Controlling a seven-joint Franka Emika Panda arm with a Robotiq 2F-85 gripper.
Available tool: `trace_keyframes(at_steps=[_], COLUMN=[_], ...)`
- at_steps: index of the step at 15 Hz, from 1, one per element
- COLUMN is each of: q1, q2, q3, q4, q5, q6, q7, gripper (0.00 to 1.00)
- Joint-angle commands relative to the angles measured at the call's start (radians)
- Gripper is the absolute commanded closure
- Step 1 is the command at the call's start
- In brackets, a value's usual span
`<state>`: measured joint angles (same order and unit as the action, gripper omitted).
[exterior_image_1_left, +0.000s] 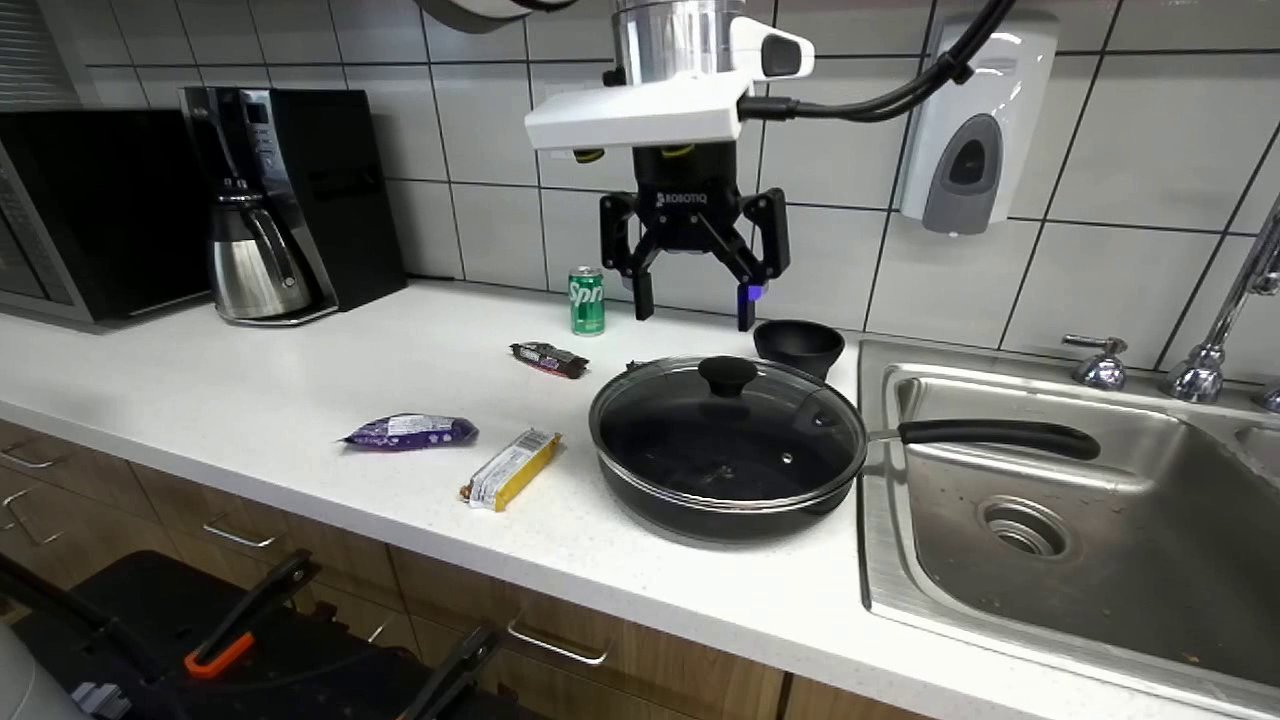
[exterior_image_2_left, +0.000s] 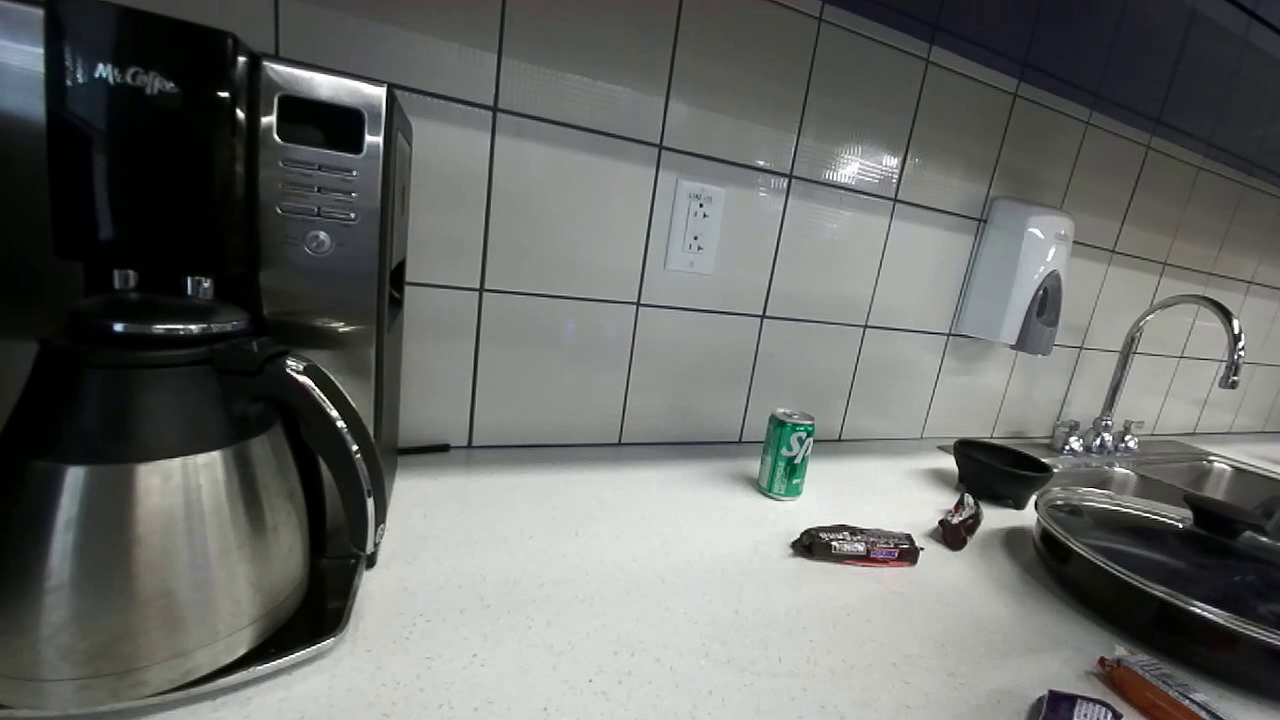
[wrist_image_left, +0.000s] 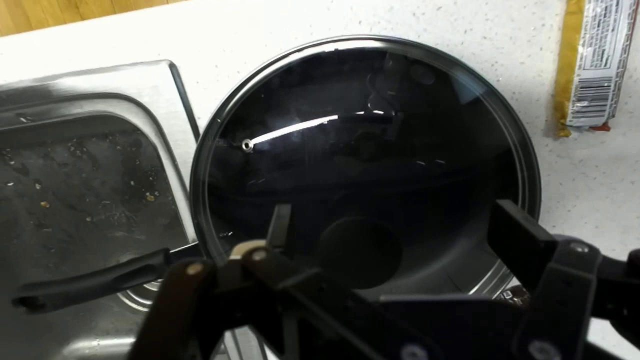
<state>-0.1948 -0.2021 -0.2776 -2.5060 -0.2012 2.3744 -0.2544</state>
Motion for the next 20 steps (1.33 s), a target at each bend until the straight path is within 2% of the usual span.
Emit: trace_keyframes(at_steps=[1, 6, 10, 14, 20], q1=[-0.020, -0.024, -0.030, -0.035, -0.034], q2=[0.077, 0.180, 0.249, 0.291, 0.331], q3=[-0.010, -0.013, -0.009, 0.002, 0.019], q4=[0.046, 0.101, 0.150, 0.188, 0.218], q5=[0.036, 0.062, 0.125, 0.170, 0.170], q6=[0.044, 0.067, 0.059, 0.046, 0.043], q7=[-0.009, -0.023, -0.058, -0.096, -0.102], gripper=[0.00, 0.00, 0.00, 0.00, 0.00])
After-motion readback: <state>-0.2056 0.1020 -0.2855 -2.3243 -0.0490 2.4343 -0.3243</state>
